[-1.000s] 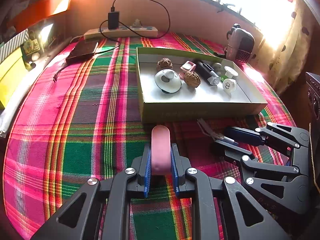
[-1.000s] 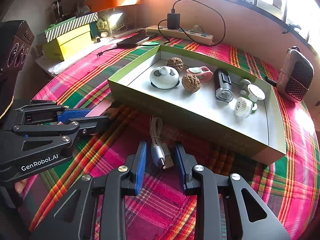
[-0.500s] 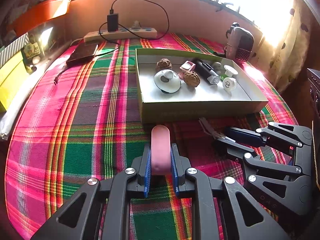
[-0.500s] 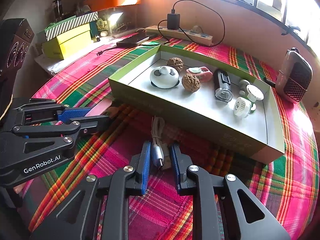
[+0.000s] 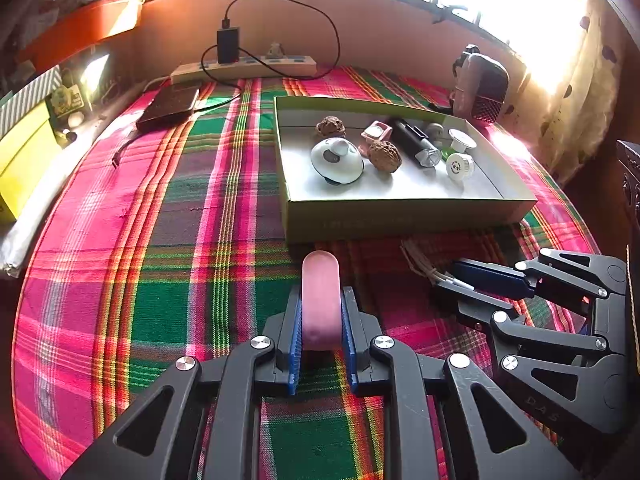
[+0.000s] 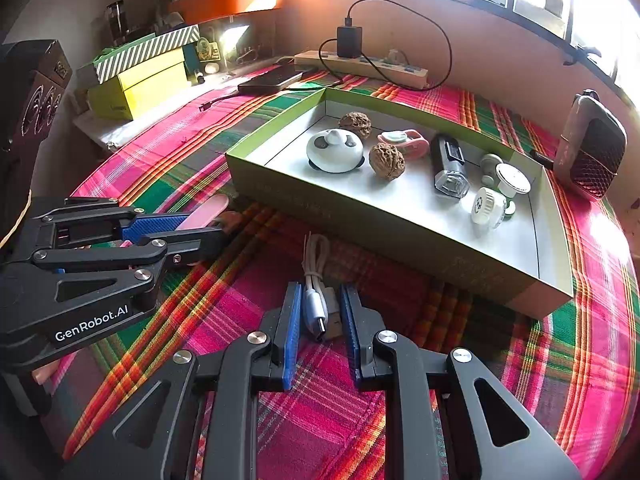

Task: Organize objects
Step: 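Carry the pink case with the left gripper while the right carries the white cable over the tray, then lower and open the right gripper to release the cable while the left releases the pink case in the tray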

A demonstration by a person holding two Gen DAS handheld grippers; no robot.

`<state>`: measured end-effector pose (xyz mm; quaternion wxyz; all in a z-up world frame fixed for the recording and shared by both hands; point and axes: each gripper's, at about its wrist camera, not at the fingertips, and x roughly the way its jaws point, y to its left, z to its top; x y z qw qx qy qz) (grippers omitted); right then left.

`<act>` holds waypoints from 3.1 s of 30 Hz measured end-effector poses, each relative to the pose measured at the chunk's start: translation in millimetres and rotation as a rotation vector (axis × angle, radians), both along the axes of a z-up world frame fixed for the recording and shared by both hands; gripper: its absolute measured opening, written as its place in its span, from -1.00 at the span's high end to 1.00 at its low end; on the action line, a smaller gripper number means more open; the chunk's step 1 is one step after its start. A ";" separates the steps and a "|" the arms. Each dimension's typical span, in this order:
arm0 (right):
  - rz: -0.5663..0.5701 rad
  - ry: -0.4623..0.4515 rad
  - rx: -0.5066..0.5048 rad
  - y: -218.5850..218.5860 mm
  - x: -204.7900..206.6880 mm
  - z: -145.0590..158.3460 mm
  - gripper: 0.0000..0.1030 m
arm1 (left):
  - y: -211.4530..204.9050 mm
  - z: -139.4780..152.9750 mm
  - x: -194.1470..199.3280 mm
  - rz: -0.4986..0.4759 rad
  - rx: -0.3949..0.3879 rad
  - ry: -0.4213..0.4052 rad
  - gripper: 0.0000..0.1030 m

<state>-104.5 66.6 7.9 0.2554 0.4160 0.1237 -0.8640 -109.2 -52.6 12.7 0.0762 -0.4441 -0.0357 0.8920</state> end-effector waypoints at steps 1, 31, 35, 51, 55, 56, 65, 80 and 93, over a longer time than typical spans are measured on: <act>0.001 -0.001 -0.002 -0.2 0.8 0.5 0.60 | -0.5 0.1 -0.3 0.000 0.000 0.000 0.70; -0.017 0.036 -0.101 10.3 14.2 29.2 0.60 | 0.4 28.8 13.9 -0.003 -0.013 0.072 0.70; -0.033 0.051 -0.116 15.4 14.0 36.7 0.60 | 2.4 34.9 14.5 -0.005 -0.014 0.085 0.70; -0.121 0.062 -0.147 41.9 2.1 47.5 0.60 | 14.2 46.6 0.6 -0.027 0.001 0.099 0.70; -0.149 0.065 -0.146 50.2 -3.6 50.8 0.60 | 19.2 49.1 -6.8 -0.037 0.012 0.101 0.70; -0.154 0.065 -0.146 51.8 -5.7 51.7 0.60 | 20.6 49.5 -8.9 -0.039 0.012 0.101 0.70; -0.181 0.044 -0.142 59.2 -33.5 52.4 0.60 | 30.1 48.5 -30.4 -0.048 0.016 0.091 0.70; -0.160 -0.026 -0.137 40.8 -81.2 39.4 0.59 | 35.4 29.4 -61.9 -0.039 0.011 0.045 0.70; -0.172 -0.085 -0.112 35.4 -101.2 18.9 0.59 | 41.5 15.2 -76.9 -0.059 0.008 0.007 0.70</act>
